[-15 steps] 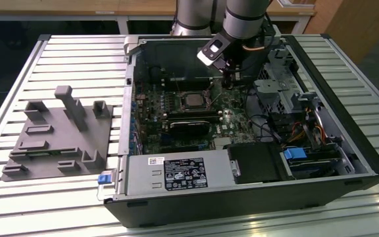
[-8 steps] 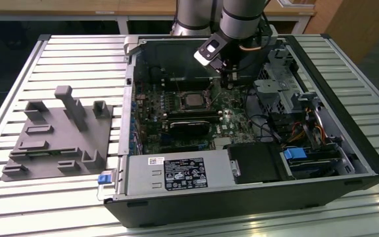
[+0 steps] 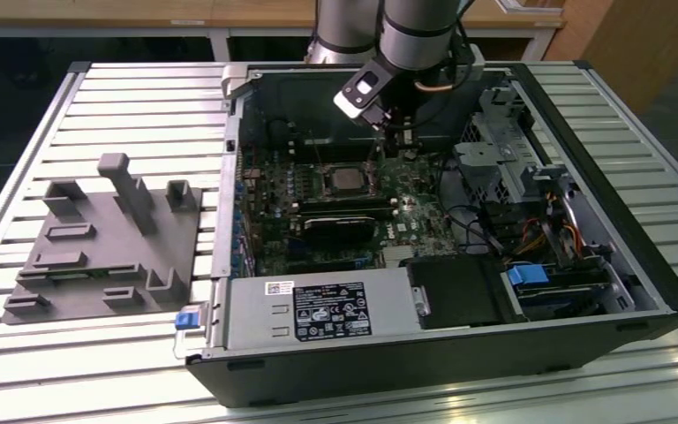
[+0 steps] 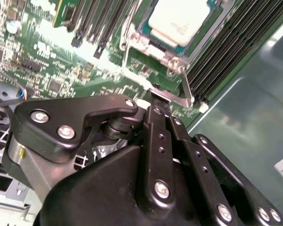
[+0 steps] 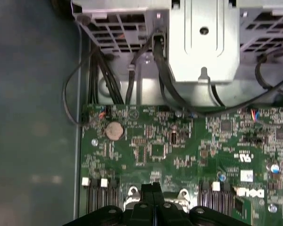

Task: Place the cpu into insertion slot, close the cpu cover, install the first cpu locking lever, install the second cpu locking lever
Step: 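Close the cpu cover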

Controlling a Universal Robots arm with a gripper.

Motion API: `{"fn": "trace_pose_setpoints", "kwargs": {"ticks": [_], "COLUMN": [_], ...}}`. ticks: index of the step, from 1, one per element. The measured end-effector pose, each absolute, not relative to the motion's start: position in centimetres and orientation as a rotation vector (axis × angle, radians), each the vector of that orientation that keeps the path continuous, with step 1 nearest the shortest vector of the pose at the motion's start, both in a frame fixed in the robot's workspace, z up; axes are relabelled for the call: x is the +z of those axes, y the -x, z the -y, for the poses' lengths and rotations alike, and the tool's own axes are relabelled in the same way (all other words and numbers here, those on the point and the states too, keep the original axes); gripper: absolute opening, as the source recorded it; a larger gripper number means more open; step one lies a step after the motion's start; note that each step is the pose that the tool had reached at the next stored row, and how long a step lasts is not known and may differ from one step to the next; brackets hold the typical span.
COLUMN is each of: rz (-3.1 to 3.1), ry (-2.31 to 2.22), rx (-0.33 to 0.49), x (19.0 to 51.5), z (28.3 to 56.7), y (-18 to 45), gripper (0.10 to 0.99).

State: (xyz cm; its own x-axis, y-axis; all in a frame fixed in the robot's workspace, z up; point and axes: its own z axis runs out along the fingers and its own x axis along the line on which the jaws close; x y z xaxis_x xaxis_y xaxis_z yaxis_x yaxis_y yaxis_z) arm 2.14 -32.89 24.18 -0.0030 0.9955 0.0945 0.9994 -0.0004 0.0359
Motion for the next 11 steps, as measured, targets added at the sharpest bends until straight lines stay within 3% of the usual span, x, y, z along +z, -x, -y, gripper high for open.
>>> {"fn": "trace_pose_setpoints", "kwargs": {"ticks": [11], "rz": [2.192], "ry": [2.188], "rx": [-0.143], "x": [23.7], "z": [32.9], "y": [0.5], "gripper": [0.106]}}
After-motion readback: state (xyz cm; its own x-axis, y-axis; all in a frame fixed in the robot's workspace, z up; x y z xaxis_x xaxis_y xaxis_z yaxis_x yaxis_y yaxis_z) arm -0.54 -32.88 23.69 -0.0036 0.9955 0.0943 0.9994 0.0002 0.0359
